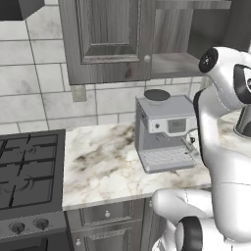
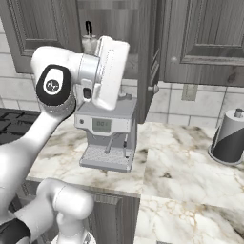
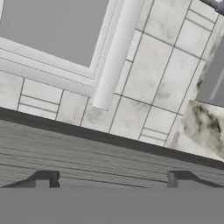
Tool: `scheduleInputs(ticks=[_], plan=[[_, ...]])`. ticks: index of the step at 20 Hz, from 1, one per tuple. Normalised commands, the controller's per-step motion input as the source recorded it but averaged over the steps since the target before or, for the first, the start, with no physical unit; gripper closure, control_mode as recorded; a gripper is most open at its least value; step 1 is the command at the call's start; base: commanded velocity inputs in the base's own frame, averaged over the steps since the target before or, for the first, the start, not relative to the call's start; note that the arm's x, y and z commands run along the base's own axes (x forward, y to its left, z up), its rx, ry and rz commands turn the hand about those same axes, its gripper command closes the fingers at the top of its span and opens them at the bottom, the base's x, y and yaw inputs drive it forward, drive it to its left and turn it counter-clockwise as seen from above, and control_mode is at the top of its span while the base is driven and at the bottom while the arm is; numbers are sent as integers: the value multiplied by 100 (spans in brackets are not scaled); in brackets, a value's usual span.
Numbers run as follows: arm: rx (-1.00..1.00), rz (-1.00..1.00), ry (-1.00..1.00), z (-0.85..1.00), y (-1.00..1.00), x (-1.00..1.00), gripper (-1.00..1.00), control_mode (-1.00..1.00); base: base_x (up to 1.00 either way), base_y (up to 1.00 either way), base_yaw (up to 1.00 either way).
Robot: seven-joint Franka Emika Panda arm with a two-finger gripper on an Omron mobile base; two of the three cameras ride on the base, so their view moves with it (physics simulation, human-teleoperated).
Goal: Open the cabinet, pick the kettle from the cabinet, and place it in the sink.
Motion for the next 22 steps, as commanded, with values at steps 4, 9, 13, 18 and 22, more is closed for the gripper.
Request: scheduleInputs(ticks=[4, 9, 13, 18, 22], plan=[[-9, 15, 0, -7, 46, -4, -100, -100, 0, 0, 0], [-25, 22, 10, 0, 61, -16, -100, -100, 0, 0, 0], [-34, 27, 28, 6, 59, -26, -100, -100, 0, 0, 0], [-35, 29, 35, 8, 51, -25, -100, -100, 0, 0, 0], [-26, 32, 31, 14, 42, -16, -100, -100, 0, 0, 0]])
